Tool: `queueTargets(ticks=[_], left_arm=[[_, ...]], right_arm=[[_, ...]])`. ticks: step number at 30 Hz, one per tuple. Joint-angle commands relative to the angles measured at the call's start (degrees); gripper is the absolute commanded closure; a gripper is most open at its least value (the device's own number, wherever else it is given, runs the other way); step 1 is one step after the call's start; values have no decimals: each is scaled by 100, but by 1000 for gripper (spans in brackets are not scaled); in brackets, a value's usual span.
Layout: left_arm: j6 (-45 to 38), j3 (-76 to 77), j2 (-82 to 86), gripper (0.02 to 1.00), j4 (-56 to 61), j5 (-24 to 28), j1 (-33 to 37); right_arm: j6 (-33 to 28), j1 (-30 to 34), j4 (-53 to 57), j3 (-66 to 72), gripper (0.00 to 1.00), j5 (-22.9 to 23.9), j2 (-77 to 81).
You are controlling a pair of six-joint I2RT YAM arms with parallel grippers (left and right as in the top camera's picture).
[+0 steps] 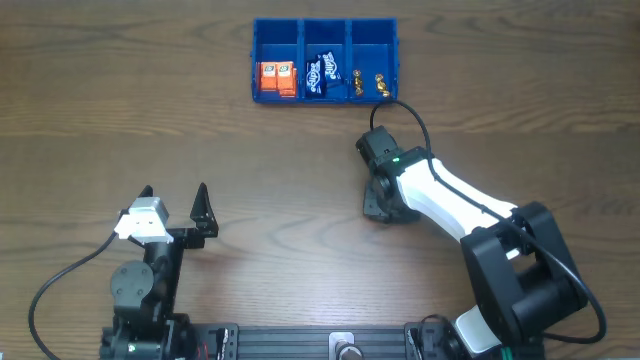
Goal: Sort Candies Into Trays
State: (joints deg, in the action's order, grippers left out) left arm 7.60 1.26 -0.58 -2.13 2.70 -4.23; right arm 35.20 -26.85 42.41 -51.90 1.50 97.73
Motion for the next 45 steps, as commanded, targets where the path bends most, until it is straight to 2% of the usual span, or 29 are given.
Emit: queueTargets(ticks=[1,7,11,15,19,21,26,30,34,37,40,42,44,45], left_arm=[[-33,-96,37,20,-232,-74,20],[-33,-96,37,20,-232,-74,20],[-33,-96,37,20,-232,-74,20],[-33,-96,37,20,-232,-74,20],[-33,-96,37,20,-232,-74,20],[-33,-96,37,20,-232,-74,20],[-33,-96,37,20,-232,-74,20],[-33,-96,37,20,-232,-74,20],[-33,-96,37,20,-232,-74,20],[-33,-96,37,20,-232,-72,20],[-33,-96,37,20,-232,-74,20],[-33,-96,37,20,-232,-74,20],[-33,-96,37,20,-232,-74,20],[-33,-96,37,23,-232,-74,20]], right_arm=[[44,24,28,52,766,138,129],[55,-31,79,-120,805,138,-127],[-562,-7,616,-1349,805,175,-509],[-1047,398,975,-3403,803,669,-55],[-1589,833,481,-5278,785,1346,1204],[-1803,922,17,-5504,787,1394,1694],[-1742,984,-566,-5504,785,1381,2389],[-1746,984,-879,-5501,779,1130,2640],[-1746,984,-1023,-5499,687,1128,2647],[-1749,984,-1086,-5499,542,1043,2647],[-1794,1012,-1056,-5497,463,1047,2557],[-2129,1064,-1047,-5278,415,1104,2218],[-2358,1082,-1202,-4675,316,1410,1526],[-2474,1123,-1294,-4365,259,1410,1178]])
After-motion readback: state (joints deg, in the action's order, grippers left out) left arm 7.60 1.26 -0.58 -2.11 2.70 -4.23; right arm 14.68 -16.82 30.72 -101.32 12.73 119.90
